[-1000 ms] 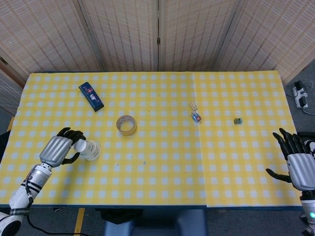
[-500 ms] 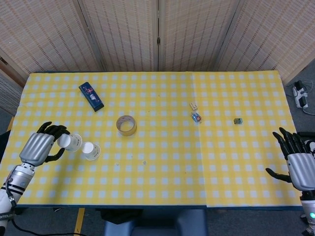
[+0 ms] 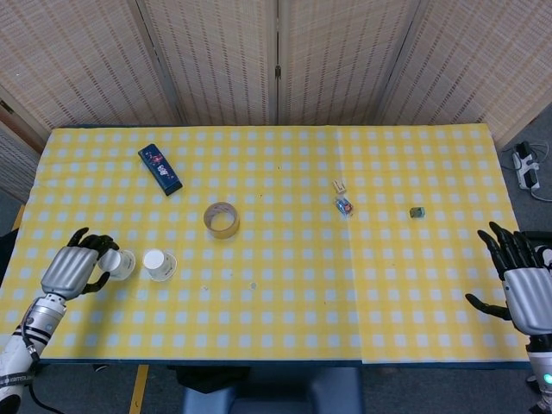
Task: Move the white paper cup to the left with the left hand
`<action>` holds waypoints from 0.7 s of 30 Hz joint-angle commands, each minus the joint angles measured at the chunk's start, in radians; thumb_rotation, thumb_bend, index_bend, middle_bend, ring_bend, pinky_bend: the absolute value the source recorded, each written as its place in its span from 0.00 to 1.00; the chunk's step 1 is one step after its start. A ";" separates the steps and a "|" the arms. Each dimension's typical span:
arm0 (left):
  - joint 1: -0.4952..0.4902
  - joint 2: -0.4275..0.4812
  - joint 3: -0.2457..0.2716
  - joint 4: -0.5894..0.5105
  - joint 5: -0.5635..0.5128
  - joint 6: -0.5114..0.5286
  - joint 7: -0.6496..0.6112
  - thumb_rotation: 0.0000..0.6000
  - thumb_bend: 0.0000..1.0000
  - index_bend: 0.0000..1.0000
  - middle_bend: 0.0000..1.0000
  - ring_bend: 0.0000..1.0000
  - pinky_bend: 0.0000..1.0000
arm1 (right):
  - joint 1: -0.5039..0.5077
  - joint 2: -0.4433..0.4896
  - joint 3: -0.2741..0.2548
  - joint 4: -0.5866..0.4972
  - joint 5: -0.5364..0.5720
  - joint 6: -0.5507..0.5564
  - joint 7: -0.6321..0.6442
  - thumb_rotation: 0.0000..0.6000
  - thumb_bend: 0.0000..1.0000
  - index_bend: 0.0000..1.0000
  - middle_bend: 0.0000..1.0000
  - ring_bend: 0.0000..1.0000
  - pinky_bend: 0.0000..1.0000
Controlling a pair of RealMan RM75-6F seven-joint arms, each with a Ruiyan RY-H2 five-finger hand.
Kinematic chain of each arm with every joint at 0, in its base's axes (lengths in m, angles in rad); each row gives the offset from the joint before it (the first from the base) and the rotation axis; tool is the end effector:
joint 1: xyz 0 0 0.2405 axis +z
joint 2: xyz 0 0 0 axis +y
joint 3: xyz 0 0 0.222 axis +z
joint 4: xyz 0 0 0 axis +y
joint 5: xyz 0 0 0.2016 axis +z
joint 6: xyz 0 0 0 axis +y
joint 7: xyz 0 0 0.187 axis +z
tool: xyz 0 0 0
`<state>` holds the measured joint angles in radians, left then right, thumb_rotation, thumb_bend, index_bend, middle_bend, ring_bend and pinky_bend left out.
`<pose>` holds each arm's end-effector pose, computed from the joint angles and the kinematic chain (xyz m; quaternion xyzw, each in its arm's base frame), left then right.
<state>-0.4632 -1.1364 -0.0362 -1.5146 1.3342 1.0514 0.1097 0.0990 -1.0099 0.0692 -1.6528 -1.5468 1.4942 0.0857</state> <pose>-0.2569 0.3164 0.0975 -0.7228 -0.3667 -0.2795 0.5147 -0.2631 -0.2280 0.1804 0.6024 -0.3693 0.4165 0.5722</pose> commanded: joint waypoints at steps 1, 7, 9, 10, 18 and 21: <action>-0.009 -0.035 0.005 0.038 0.003 -0.022 0.000 1.00 0.46 0.45 0.25 0.20 0.09 | -0.001 0.001 -0.001 -0.002 0.000 0.000 -0.002 1.00 0.10 0.00 0.00 0.02 0.00; -0.019 -0.074 0.001 0.084 0.003 -0.038 -0.010 1.00 0.46 0.44 0.25 0.20 0.09 | -0.005 0.002 -0.003 -0.006 0.004 0.001 -0.004 1.00 0.10 0.00 0.00 0.02 0.00; -0.021 -0.083 -0.001 0.093 0.003 -0.041 -0.008 1.00 0.46 0.44 0.25 0.20 0.09 | -0.006 0.002 -0.003 -0.006 0.004 0.001 -0.005 1.00 0.10 0.00 0.00 0.02 0.00; -0.022 -0.086 -0.001 0.095 0.003 -0.042 -0.009 1.00 0.46 0.44 0.25 0.20 0.09 | -0.006 0.002 -0.003 -0.006 0.005 0.001 -0.005 1.00 0.10 0.00 0.00 0.02 0.00; -0.024 -0.097 -0.001 0.100 0.002 -0.042 0.005 1.00 0.45 0.35 0.24 0.18 0.09 | -0.004 0.000 -0.003 -0.004 0.007 -0.006 -0.003 1.00 0.10 0.00 0.00 0.02 0.00; -0.024 -0.097 -0.001 0.099 -0.003 -0.046 0.016 1.00 0.45 0.28 0.23 0.17 0.09 | -0.004 0.000 -0.003 -0.004 0.008 -0.006 -0.002 1.00 0.10 0.00 0.00 0.02 0.00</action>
<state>-0.4871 -1.2333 -0.0375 -1.4156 1.3323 1.0062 0.1245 0.0949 -1.0103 0.0659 -1.6562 -1.5387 1.4881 0.0837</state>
